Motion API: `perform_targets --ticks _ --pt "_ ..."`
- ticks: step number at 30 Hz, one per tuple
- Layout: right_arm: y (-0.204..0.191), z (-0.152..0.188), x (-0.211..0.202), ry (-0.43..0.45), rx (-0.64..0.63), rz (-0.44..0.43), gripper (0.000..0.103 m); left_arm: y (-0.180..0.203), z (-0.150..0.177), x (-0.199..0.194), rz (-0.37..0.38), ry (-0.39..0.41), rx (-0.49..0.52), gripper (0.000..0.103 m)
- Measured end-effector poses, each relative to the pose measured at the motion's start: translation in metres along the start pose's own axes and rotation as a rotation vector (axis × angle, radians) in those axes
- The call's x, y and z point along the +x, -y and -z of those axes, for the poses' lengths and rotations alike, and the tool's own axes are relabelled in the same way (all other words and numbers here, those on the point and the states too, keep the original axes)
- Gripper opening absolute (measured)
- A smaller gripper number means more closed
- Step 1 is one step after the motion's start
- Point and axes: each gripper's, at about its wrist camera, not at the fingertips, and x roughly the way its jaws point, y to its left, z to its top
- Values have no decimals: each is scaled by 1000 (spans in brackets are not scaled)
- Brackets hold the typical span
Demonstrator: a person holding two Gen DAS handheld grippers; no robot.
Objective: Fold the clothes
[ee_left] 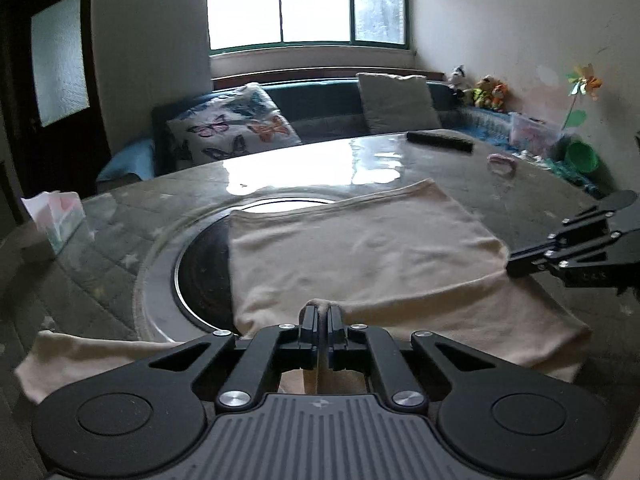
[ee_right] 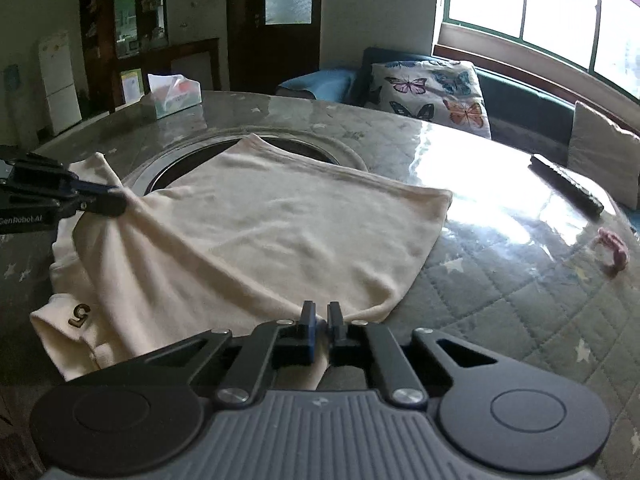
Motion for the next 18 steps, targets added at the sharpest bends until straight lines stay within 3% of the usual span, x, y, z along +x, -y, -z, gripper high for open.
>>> perform_targets --ticks 4,8,9,10,12,14,16,18 --pt "0 4 4 8 6 9 6 -4 9 15 -4 -74 1 7" --pt "-3 3 -8 31 4 13 9 -5 14 9 -17 -68 14 10" --pt "-4 3 -11 34 3 8 10 -5 15 7 -18 -63 19 14" --pt "-8 4 -14 38 0 1 10 -5 16 5 -20 -58 24 31" --pt "-16 6 -20 39 -14 -23 11 -5 18 1 -23 -48 34 53" --pt "-23 8 -22 35 -22 -42 15 -6 20 -3 -26 -40 43 54" --pt "-32 12 -20 26 -27 -58 29 -7 25 -2 -29 -58 40 65" --pt "-41 16 -15 6 -43 -67 30 -9 30 -4 -41 -62 35 72"
